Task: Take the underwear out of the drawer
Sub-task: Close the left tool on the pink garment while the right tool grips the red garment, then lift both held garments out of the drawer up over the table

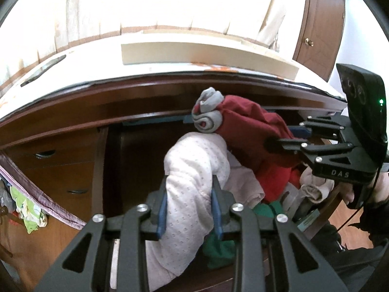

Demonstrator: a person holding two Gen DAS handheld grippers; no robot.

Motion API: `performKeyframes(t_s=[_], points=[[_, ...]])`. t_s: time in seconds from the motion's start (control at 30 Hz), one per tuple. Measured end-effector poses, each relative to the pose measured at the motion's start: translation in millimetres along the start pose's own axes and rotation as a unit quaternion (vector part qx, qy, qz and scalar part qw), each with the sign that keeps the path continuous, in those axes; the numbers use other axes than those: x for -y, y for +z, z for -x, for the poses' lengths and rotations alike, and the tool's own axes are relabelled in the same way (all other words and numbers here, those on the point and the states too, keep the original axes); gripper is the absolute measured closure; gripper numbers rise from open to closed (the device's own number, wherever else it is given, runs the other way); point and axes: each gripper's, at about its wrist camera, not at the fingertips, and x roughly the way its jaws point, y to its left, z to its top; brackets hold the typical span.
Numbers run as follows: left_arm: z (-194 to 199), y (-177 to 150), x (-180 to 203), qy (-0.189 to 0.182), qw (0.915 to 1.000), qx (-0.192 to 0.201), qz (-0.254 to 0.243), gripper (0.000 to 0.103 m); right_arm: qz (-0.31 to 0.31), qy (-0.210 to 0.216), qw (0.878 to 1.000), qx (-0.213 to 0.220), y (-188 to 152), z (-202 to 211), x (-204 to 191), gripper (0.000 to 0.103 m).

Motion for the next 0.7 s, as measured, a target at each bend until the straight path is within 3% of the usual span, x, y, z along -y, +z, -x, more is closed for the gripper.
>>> performKeyframes(t_s=[0.7], points=[[24.0, 5.3, 11.3, 0.013, 0.9968, 0.079, 0.002, 0.075, -0.022, 0.018, 0.996, 0.080, -22.2, 39.8, 10.2, 0.077]])
